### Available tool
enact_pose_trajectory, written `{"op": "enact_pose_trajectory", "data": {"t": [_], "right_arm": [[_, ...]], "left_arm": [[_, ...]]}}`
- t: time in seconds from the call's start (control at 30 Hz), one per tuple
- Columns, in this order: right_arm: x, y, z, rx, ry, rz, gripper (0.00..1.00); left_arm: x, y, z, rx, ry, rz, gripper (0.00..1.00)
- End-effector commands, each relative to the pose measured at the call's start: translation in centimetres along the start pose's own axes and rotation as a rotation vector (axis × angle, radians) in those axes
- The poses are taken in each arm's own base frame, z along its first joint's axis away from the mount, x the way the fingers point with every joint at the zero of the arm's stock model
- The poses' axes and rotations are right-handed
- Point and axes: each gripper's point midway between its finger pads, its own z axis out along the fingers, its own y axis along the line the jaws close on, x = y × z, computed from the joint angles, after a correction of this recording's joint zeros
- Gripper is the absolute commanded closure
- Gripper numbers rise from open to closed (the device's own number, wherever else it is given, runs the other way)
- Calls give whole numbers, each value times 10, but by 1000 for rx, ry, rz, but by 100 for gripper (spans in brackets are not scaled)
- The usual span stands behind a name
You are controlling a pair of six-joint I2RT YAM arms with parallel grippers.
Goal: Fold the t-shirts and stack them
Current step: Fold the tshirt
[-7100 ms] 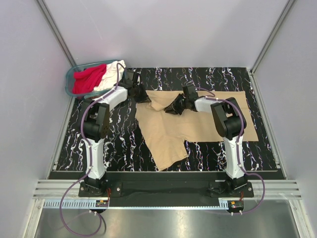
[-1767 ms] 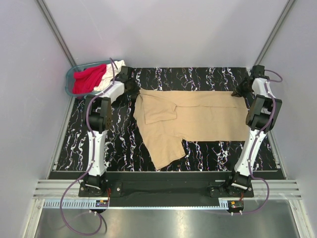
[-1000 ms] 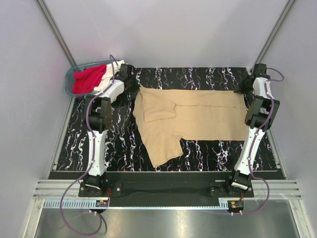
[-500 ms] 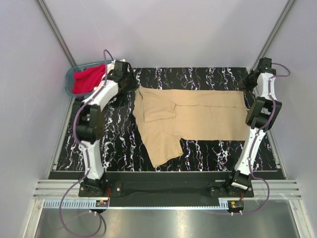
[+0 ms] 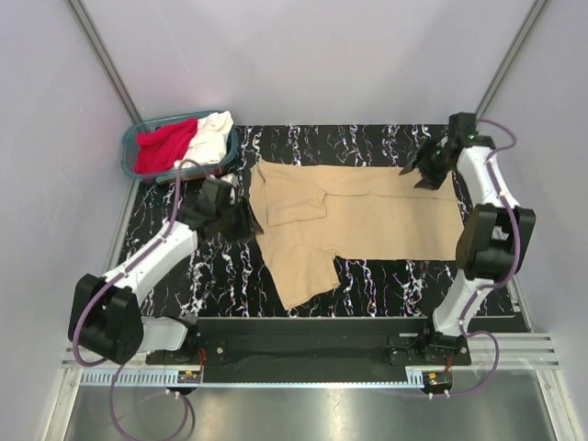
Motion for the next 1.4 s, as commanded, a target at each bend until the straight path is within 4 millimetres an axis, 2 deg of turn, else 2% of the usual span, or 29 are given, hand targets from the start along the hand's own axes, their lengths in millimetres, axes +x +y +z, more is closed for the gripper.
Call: {"op": "enact_pose_trajectory", "data": {"t": [0.0,0.03,0.07,0.1,0.13,0.17,0.2,0.27,0.3,0.37,0.43,0.47,0.57,0.73,0.83,0.9,1.03,1.07,1.1,1.2,1.23,1.27,1.3,1.37], "right_arm": [[59,24,-14,-95,59,-101,35],[75,27,-14,-100,81,-119,34],[100,19,-18,-103,120,-107,33],[108,18,-19,-119,129,-85,32],[119,13,-21,-126,145,-67,31],[137,2,-23,-111,169,-45,30],[147,-1,-29,-110,195,-18,30],[162,-5,-42,-128,194,-20,30],[163,-11,-45,-110,175,-23,29],[171,-20,-50,-89,157,-36,27],[176,-25,-52,-82,165,-32,27],[181,-27,-54,-83,166,-21,27],[183,-28,-56,-84,149,0,27],[176,-22,-62,-99,112,5,27],[172,-23,-65,-91,89,4,27],[170,-35,-66,-42,70,35,28],[159,-70,-62,42,45,166,33],[160,-82,-58,70,54,190,33],[152,-97,-59,93,36,243,34],[142,-123,-58,173,28,252,36],[136,-135,-60,207,13,268,36],[127,-146,-61,251,-11,259,37],[124,-153,-62,274,-20,267,38],[113,-169,-64,303,-35,309,39]], "left_arm": [[40,-28,-9,147,100,-80,52],[63,-18,-3,141,151,-117,51],[68,-29,-2,206,160,-182,48],[78,-28,1,225,175,-216,47],[99,-16,7,217,205,-256,46],[100,-20,9,236,196,-323,46],[116,-13,12,231,221,-353,44],[113,-18,13,248,180,-381,43],[118,-21,13,246,177,-356,43],[121,-11,16,196,145,-359,44],[134,2,21,156,156,-391,46],[133,0,23,169,144,-410,46],[141,8,29,139,150,-425,49],[154,32,37,22,166,-462,51],[153,29,46,46,162,-473,52],[155,24,49,56,195,-471,57],[170,31,52,25,252,-481,69],[168,31,51,31,242,-475,72],[167,31,50,27,236,-470,78],[159,31,45,30,200,-439,88],[155,29,43,28,195,-428,94],[156,33,41,10,195,-408,97],[148,25,39,29,181,-392,100],[144,23,36,33,175,-361,100]]}}
